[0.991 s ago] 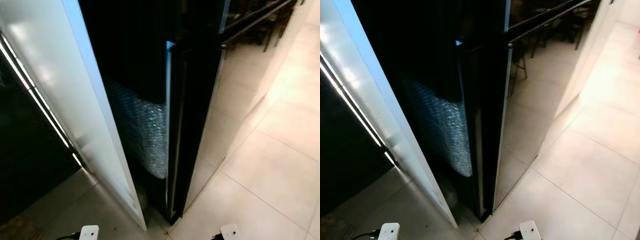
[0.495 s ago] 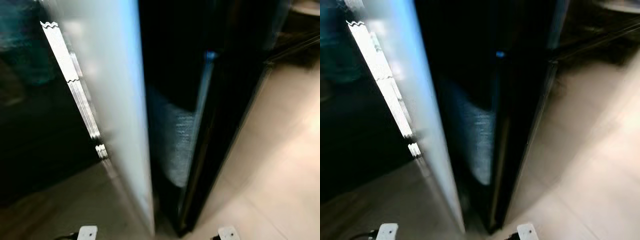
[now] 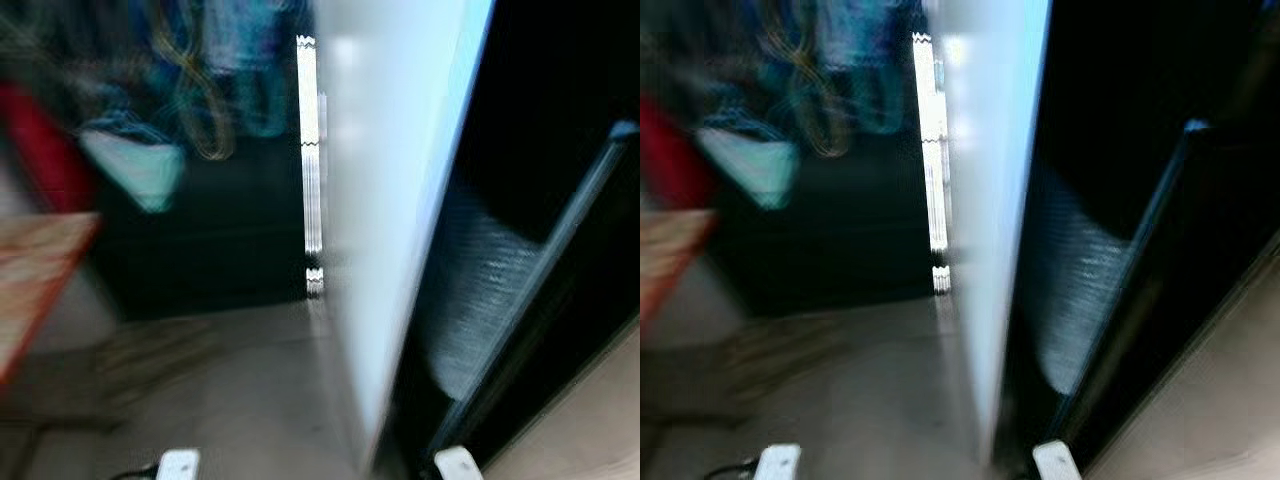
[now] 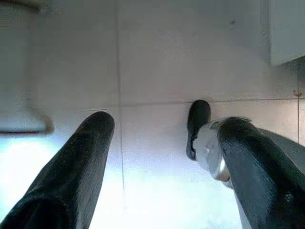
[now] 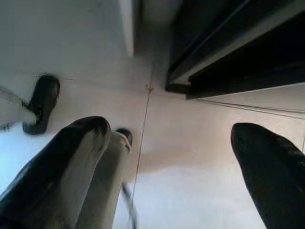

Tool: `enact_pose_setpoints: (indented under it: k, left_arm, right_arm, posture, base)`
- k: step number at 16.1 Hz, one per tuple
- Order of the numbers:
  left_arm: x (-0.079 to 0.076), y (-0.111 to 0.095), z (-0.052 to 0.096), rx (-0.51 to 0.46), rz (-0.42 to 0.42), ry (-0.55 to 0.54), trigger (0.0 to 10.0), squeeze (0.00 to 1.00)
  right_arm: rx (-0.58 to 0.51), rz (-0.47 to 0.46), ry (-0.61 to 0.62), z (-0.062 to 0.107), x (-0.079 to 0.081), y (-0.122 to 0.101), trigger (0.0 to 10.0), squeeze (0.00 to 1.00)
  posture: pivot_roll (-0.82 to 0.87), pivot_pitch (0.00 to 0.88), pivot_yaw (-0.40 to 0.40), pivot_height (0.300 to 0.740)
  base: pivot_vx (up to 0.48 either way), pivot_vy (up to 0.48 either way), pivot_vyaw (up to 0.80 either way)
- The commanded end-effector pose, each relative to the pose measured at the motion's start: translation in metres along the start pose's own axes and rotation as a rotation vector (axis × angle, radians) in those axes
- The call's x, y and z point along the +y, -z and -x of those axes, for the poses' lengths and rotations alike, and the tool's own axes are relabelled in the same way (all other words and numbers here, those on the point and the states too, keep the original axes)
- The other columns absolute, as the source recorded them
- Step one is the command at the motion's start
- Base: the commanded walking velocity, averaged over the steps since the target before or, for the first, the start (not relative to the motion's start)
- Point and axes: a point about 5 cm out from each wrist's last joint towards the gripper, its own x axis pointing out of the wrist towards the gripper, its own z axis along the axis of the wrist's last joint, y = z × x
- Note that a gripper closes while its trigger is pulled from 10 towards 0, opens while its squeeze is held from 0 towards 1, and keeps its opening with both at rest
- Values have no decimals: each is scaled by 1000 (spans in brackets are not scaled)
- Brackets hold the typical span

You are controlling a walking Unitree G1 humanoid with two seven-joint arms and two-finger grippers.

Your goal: Restocking fridge

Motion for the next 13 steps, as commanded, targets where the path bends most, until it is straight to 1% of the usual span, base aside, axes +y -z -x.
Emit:
enact_pose_setpoints:
  k: [1,6,13]
  left_arm:
    - [5,1,0,9,-1,-11,10000,0]
    - [5,0,0,5,2,-14,10000,0]
    - [4,0,0,0,12,-21,10000,0]
  right_arm:
    - [2,10,-13,-1,3,-2,10000,0]
    - [4,12,-17,-1,4,-3,10000,0]
    - [6,36,-24,-1,3,-4,10000,0]
  posture:
    - [-54,0,-7,740]
    - [-62,0,-5,740]
    - [-59,0,-10,740]
  base:
    - [0,0,800]
    - [0,0,800]
    - [0,0,800]
